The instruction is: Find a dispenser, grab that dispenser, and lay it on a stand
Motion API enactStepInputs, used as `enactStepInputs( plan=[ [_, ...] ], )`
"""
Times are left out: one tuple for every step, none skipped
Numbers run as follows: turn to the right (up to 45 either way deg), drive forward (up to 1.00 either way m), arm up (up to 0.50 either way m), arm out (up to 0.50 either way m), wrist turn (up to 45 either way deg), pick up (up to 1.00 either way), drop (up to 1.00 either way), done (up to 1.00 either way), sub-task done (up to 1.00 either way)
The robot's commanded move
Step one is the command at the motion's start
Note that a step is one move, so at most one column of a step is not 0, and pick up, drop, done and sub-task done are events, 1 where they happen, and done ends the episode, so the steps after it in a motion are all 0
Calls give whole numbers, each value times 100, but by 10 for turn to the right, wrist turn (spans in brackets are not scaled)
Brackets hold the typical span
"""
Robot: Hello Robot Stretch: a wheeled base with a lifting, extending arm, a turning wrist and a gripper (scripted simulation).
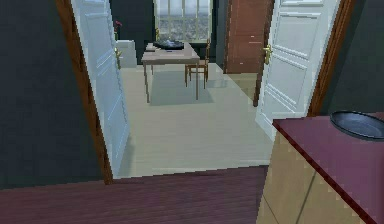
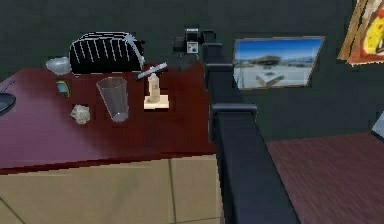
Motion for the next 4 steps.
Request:
enactStepInputs(
  plan=[
    [0, 0, -16, 0, 0, 0, 0, 0, 0],
    [0, 0, 0, 0, 0, 100, 0, 0, 0],
    [0, 0, 10, 0, 0, 0, 0, 0, 0],
    [0, 0, 6, 0, 0, 0, 0, 0, 0]
  ],
)
